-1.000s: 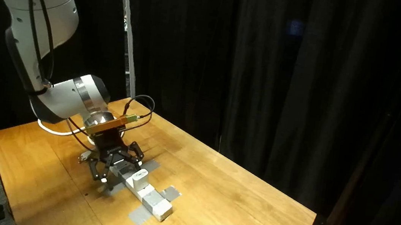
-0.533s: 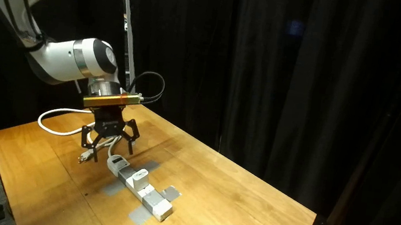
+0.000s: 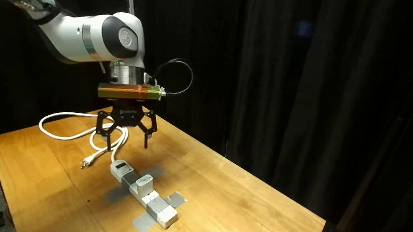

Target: Plug the charger head into the extension cable

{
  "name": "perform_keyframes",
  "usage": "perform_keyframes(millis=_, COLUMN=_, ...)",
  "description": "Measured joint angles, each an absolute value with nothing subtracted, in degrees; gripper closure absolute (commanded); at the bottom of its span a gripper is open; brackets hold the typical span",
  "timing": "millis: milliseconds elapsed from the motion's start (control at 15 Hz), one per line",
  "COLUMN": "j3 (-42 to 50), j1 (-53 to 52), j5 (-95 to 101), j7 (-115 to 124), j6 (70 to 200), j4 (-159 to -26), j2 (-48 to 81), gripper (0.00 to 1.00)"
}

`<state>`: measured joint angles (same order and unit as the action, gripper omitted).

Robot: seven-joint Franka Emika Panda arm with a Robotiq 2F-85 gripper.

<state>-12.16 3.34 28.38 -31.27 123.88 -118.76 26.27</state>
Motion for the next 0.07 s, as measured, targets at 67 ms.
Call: perform_keyframes(millis=67, j3=-12.01, j1=2.79, j5=28.37, j7=-31.22, j6=123.88, j4=-118.76, j2=26.53, gripper=0.00)
